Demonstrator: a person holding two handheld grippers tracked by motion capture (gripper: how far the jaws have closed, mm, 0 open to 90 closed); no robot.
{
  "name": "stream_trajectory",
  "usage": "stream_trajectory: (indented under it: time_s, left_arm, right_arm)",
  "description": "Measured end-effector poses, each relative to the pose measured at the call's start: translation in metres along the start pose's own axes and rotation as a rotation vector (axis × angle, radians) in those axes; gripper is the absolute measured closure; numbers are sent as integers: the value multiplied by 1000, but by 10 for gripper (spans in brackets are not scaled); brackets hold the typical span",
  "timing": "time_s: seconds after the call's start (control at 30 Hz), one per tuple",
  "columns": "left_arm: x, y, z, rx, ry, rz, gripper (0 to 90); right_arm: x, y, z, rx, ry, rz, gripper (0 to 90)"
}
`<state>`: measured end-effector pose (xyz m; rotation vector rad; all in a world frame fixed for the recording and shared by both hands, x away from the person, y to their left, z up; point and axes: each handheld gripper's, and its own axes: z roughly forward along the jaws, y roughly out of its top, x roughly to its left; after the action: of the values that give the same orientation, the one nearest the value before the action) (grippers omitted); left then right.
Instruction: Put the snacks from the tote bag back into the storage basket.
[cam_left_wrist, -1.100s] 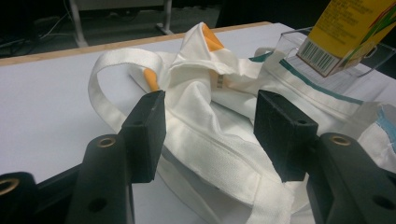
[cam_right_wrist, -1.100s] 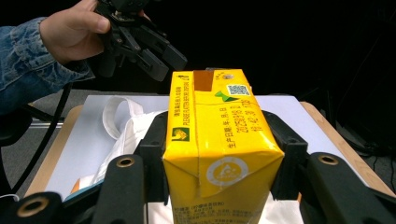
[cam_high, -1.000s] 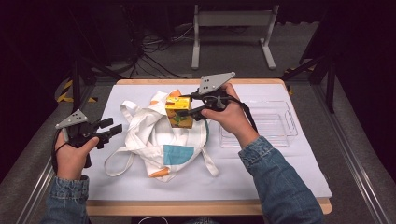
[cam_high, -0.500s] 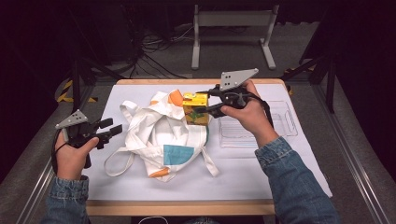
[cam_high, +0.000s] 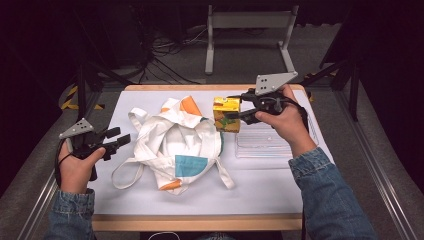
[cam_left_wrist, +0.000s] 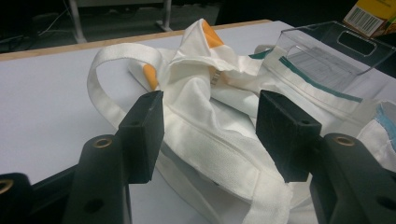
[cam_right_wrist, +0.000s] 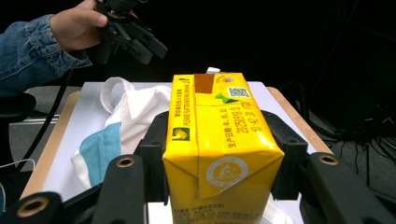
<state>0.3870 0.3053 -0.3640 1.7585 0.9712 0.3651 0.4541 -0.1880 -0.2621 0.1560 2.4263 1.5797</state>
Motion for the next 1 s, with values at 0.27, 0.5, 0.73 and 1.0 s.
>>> stream_trajectory:
  time_s: [0.27,0.5,0.73,1.0]
  left_arm:
    - [-1,0,0,1,0,-2,427]
    - [0,0,0,-1,3,-2,427]
    - [-1,0,-1,4,7,-9,423]
    - [-1,-2,-3,1,14,-10,420]
  right_arm:
    - [-4,-8,-18,-12,-14,11,510]
    - [-10,-20,-35,-5,-48,27,510]
    - [-15,-33,-47,15,-84,46,510]
    - [-21,-49,-57,7,-84,66,510]
